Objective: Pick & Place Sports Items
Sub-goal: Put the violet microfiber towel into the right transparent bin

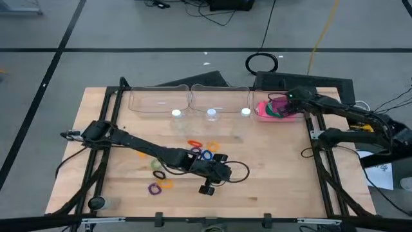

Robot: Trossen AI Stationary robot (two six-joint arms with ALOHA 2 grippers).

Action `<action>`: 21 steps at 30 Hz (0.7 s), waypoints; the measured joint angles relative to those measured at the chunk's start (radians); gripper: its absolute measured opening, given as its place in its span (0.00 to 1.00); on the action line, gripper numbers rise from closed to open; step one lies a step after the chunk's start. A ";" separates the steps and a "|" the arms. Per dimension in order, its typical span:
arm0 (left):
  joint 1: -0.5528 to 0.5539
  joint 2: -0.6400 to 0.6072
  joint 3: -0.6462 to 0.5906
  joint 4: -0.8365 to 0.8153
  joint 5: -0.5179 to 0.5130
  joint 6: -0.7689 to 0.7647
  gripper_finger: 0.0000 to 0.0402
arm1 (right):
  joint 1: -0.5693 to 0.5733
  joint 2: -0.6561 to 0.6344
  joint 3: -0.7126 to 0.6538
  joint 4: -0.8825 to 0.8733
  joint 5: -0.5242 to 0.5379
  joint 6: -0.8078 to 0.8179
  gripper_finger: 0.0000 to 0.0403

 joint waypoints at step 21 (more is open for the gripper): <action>0.000 0.000 0.000 0.000 0.000 -0.004 0.06 | 0.055 -0.273 -0.001 0.149 0.025 -0.059 0.56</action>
